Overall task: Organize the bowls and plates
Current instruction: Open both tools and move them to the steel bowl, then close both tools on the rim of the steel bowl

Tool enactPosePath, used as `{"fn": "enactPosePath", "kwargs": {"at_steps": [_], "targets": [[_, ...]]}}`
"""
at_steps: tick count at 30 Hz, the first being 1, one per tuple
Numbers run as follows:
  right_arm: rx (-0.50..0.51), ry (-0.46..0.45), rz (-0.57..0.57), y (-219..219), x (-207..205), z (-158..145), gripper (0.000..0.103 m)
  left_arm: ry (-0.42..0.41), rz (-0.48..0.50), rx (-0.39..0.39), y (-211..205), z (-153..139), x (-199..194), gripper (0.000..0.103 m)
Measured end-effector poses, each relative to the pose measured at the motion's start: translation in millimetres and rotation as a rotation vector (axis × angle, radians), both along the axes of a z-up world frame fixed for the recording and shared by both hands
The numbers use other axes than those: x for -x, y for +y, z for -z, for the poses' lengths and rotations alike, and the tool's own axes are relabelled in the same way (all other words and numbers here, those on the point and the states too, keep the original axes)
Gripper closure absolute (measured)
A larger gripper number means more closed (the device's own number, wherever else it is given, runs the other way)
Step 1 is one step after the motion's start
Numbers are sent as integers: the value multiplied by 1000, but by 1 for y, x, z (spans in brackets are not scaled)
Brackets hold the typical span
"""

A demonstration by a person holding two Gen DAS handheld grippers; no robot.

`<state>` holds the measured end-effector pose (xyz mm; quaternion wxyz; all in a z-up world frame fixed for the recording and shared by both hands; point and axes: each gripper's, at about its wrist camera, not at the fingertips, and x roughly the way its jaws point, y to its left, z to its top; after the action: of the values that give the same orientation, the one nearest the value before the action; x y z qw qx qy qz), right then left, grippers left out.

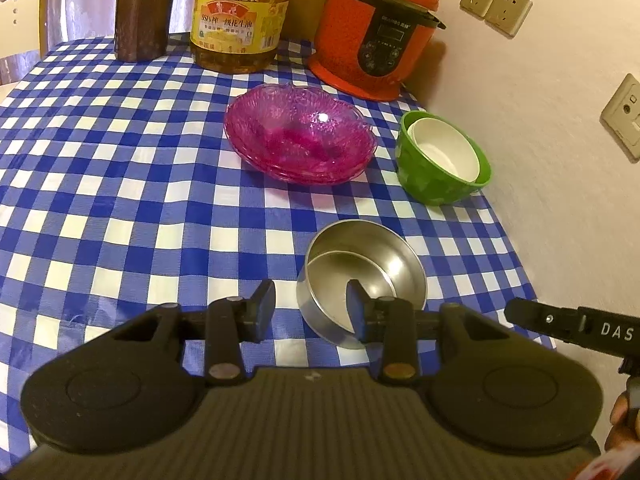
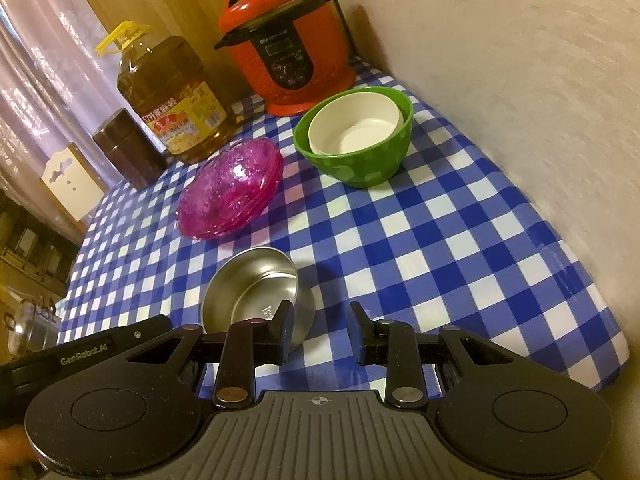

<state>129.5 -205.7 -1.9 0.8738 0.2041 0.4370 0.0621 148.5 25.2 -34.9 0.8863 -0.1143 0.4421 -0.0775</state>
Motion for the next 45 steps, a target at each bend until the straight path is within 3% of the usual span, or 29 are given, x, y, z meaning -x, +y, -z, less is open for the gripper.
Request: {"fn": "enactPosePath", "kwargs": {"at_steps": [12,33,45], "targets": [[-18,29,-17,15,-24,27,73,21,13,-7,-9,28,-25,70],[-65,79,-28,29,-55,63,73,41,17,-3,-13,51,-45,93],[-68,86,-21,33,-58,68,74,42,27,-2,-17,53,-48,98]]}}
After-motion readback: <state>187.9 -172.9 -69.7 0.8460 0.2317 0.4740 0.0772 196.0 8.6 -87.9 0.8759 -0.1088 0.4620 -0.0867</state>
